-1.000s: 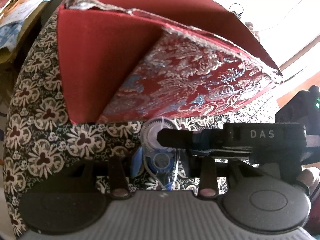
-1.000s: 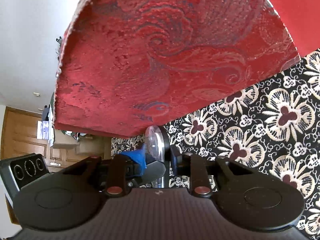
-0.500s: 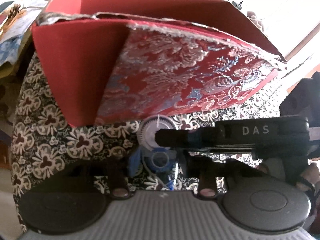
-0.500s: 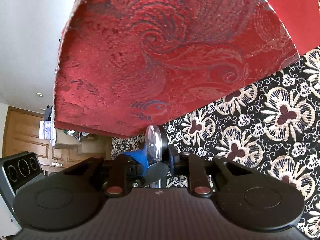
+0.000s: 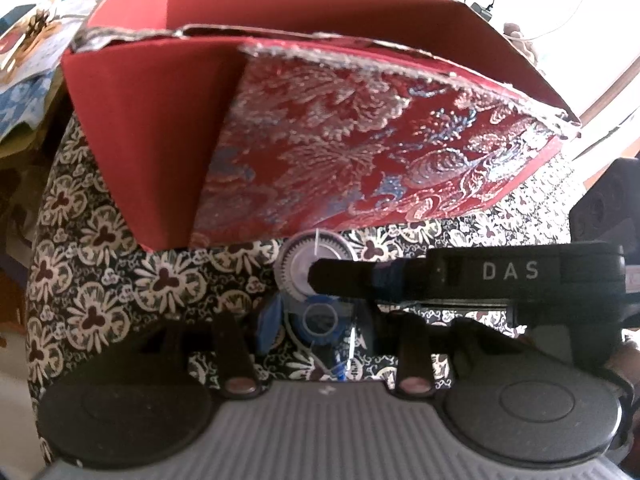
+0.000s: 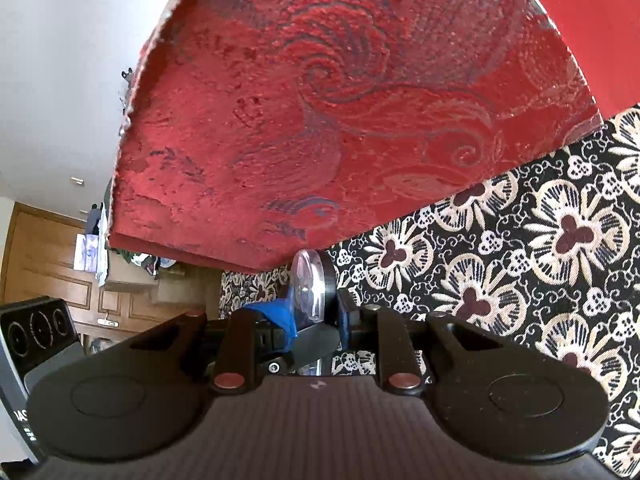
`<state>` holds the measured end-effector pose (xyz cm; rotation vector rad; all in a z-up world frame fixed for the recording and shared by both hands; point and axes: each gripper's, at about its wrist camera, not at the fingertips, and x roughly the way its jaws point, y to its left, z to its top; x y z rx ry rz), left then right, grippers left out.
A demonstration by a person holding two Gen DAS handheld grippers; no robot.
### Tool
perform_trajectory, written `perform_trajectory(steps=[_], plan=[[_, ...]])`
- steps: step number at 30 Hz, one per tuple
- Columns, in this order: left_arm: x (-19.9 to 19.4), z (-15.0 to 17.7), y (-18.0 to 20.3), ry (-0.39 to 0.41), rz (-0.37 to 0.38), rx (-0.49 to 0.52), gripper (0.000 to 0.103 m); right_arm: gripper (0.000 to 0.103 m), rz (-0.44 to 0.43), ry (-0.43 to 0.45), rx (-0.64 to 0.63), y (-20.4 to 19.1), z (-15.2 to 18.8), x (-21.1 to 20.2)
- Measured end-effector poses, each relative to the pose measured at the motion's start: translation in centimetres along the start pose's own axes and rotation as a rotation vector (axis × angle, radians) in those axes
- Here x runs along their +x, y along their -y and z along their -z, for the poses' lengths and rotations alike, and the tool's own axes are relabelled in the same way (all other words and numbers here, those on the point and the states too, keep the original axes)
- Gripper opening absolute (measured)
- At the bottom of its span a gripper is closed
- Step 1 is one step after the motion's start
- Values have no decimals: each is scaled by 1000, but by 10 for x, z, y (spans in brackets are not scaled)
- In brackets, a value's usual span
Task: Organize rigid objects
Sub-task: 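Close the right gripper on the tape roller and lift it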
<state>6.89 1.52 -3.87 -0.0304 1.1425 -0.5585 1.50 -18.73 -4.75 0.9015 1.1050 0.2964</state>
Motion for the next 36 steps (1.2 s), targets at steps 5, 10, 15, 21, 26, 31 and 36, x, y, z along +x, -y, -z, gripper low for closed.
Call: perform_trajectory(steps=[5, 10, 15, 21, 26, 31, 36], plan=[[-1, 0, -3, 2, 0, -6, 35, 2, -9, -16, 18, 2, -3, 2], [0, 1, -3, 3, -7, -4, 36, 2, -18, -15, 49, 6, -5, 0], [-1, 3, -3, 5, -9, -6, 36, 2, -6, -4, 19, 2, 0, -4], [-3, 9, 2, 8, -18, 2, 36, 2, 15, 0, -3, -4, 4, -5], [-7, 14, 9, -3, -20, 22, 36, 5, 79, -6, -112, -21, 12, -7], [-11, 20, 24, -14, -24, 69, 35, 5, 85, 9, -142, -28, 19, -27], [-27, 21, 37, 5, 15, 114, 35, 5, 59, 42, -158, -37, 22, -51]])
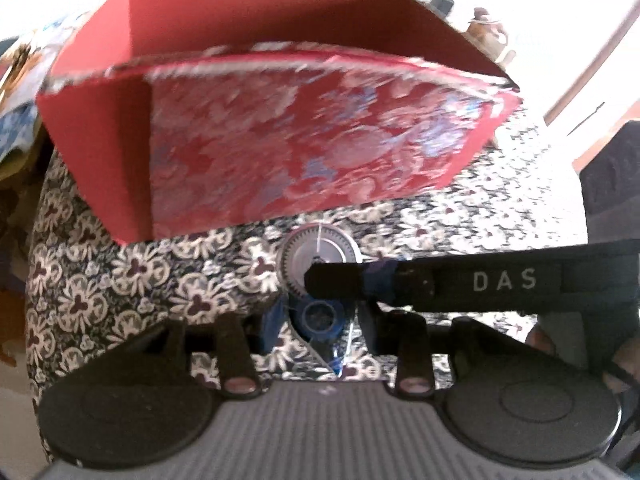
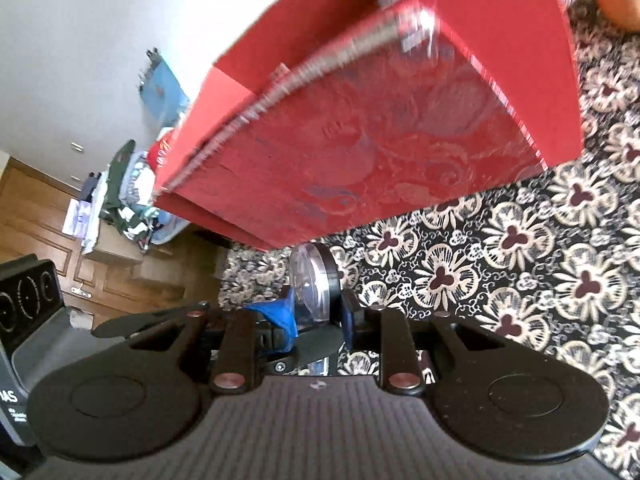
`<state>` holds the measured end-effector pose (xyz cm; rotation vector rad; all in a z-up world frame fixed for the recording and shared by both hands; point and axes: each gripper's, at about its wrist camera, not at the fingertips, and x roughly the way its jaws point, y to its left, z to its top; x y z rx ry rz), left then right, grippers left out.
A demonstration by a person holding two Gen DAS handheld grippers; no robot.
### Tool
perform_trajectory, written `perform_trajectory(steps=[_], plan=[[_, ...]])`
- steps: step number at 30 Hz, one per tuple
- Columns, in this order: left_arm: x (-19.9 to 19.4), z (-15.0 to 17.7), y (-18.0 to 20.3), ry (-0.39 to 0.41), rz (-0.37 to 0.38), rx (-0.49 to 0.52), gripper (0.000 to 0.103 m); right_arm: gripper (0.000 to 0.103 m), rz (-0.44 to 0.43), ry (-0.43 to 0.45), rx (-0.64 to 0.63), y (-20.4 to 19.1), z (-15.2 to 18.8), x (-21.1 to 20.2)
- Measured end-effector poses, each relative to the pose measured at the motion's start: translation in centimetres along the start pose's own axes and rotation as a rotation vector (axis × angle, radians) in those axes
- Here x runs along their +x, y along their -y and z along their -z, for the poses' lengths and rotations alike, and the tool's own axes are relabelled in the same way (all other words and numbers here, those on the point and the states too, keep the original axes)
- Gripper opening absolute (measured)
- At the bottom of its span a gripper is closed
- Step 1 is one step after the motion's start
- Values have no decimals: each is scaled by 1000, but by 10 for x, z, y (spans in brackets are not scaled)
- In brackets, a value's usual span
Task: Organize rigid objects
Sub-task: 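Close the right gripper on the tape roller and lift it, then carry the tape roller over the red box and lower it inside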
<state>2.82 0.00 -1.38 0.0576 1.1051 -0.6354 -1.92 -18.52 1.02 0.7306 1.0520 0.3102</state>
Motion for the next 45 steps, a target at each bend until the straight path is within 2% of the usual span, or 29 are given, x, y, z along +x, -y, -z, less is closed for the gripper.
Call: perform_trajectory(steps=[6, 11, 18, 27, 32, 36, 45], plan=[[-32, -6, 20, 51, 65, 83, 35, 5, -48, 55, -31, -13, -2, -33], [-64, -17, 39, 128, 92, 163, 35, 6, -80, 116, -61, -26, -13, -54], [-90, -48, 41, 202, 135, 180, 35, 6, -108, 178, -112, -49, -45, -61], [-101, -92, 45, 269, 72, 214, 35, 6, -112, 190, -160, -60, -96, -47], [-96, -119, 40, 289, 28, 231, 35, 5, -94, 164, -184, -62, -125, -28], [-80, -138, 32, 273, -6, 231, 35, 6, -66, 103, -179, -55, -144, -3], [-20, -160, 5, 113, -53, 175, 36, 6, 11, -91, -174, -35, -166, 51]])
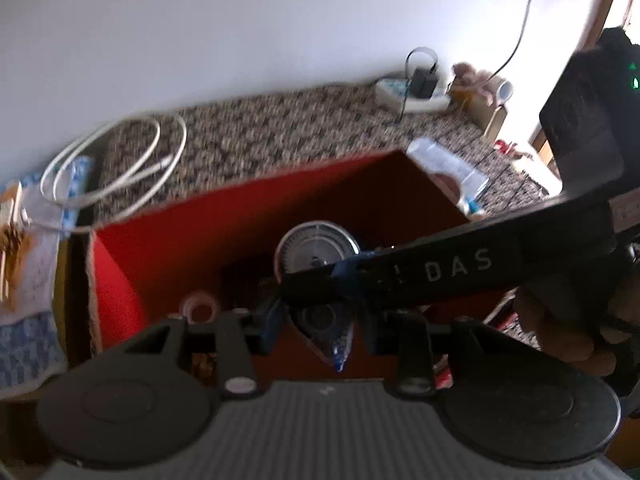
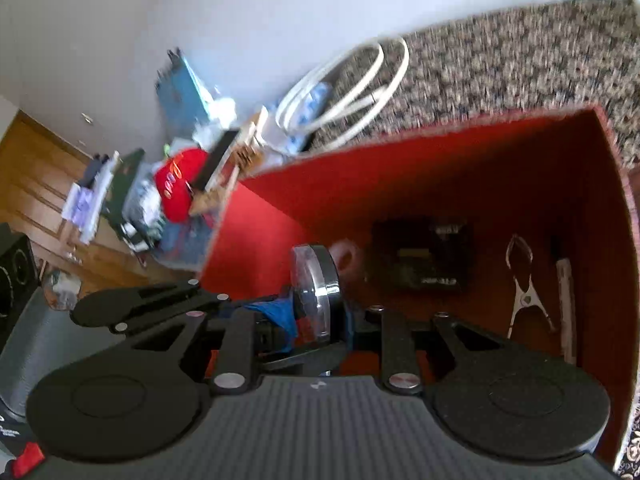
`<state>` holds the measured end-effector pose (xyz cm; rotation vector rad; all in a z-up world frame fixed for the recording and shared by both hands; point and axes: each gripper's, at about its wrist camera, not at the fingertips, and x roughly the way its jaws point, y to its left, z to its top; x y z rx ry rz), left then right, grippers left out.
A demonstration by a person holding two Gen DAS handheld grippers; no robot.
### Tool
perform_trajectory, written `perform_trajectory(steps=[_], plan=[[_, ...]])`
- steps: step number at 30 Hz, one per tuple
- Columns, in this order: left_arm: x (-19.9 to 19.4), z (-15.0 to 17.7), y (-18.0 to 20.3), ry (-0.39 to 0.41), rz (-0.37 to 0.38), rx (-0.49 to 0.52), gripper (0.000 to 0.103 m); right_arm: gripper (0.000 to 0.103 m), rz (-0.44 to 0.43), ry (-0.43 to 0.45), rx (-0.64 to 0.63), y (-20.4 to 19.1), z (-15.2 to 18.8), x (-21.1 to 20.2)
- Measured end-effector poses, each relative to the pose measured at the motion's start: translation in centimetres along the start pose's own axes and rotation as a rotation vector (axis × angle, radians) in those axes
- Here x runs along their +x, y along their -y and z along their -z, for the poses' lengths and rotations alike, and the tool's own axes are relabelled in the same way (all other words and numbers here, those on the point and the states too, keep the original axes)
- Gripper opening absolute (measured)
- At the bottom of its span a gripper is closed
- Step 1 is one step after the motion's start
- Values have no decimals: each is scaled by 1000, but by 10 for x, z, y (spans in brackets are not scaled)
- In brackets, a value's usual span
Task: Organize rigid objects
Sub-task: 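Carry the tape roller over the red box and lower it inside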
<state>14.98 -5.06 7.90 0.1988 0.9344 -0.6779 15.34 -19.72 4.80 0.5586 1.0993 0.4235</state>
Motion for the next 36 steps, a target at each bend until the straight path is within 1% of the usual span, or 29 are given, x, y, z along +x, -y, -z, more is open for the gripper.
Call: perform_trajectory(steps=[4, 8, 12, 15, 21, 29, 36], plan=[[23, 2, -8, -72, -12, -29, 36, 6, 13, -84, 25, 9, -6, 19], [40, 5, -14, -132, -34, -41, 36, 6, 33, -166, 12, 10, -7, 34], [52, 9, -15, -188, -60, -24, 36, 6, 51, -230, 12, 12, -5, 44], [58, 13, -17, -212, -64, -19, 37, 6, 65, -249, -11, 10, -4, 45], [64, 12, -21, -231, -51, -35, 37, 7, 117, -254, -26, 8, -5, 48], [65, 12, -21, -213, -48, -35, 38, 8, 132, -232, -13, 9, -6, 49], [65, 12, -21, -200, -50, -30, 39, 8, 179, -210, -40, 5, -6, 48]])
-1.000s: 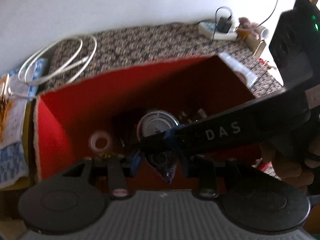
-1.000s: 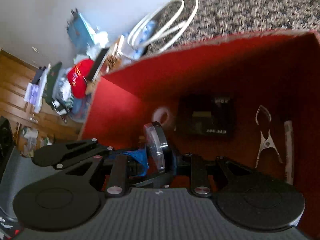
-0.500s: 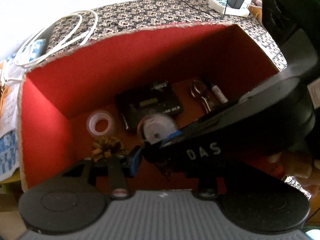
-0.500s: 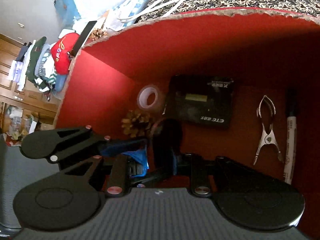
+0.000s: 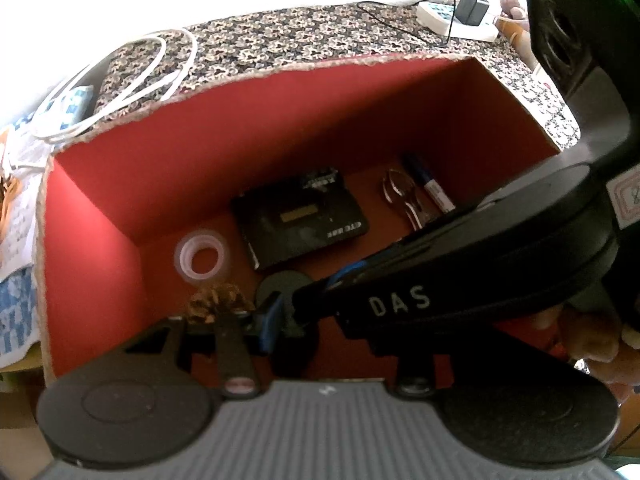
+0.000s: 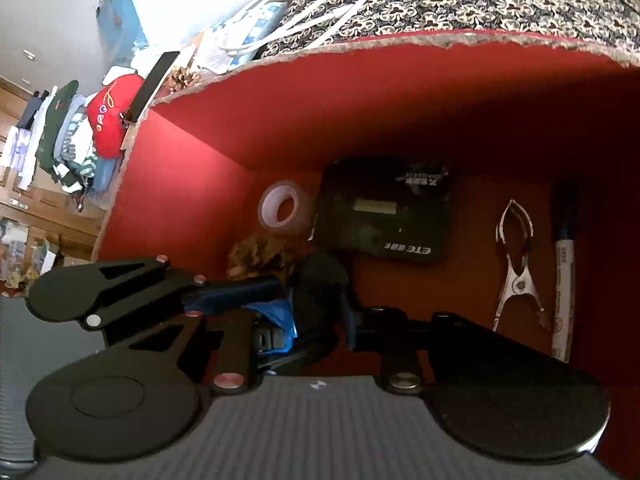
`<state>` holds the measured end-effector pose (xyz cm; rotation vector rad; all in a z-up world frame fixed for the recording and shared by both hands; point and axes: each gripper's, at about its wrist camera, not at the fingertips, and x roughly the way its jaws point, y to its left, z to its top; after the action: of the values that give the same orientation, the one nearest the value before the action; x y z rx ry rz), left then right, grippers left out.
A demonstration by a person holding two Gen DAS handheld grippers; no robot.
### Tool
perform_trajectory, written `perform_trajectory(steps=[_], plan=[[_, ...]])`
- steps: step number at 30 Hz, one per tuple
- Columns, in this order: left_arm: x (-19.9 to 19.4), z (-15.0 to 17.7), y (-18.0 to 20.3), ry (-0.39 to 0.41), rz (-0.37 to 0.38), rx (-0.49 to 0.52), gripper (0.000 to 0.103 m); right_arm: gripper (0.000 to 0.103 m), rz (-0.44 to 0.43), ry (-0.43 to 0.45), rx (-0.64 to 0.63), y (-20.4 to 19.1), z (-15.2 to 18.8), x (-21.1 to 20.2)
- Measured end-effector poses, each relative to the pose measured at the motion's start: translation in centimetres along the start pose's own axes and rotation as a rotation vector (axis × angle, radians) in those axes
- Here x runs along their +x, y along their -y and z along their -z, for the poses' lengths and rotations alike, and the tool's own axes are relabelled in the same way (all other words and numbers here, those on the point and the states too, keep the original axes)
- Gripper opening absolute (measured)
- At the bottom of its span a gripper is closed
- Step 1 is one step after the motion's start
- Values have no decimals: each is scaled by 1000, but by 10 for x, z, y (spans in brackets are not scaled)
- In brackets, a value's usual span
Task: Organize rigid objects
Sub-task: 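Carry the tape roller over the red box and lower it inside, then open the right gripper to release the roller into the box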
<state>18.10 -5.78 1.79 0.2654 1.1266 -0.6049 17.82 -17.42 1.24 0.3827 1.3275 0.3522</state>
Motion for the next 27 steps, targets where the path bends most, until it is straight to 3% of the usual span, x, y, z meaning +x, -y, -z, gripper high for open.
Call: perform_trajectory(steps=[10, 27], plan=[[-2, 1, -2, 23, 16, -16, 42, 8, 17, 41, 47, 4, 2, -3], [-8, 5, -3, 89, -21, -36, 48, 8, 132, 114, 47, -1, 5, -7]])
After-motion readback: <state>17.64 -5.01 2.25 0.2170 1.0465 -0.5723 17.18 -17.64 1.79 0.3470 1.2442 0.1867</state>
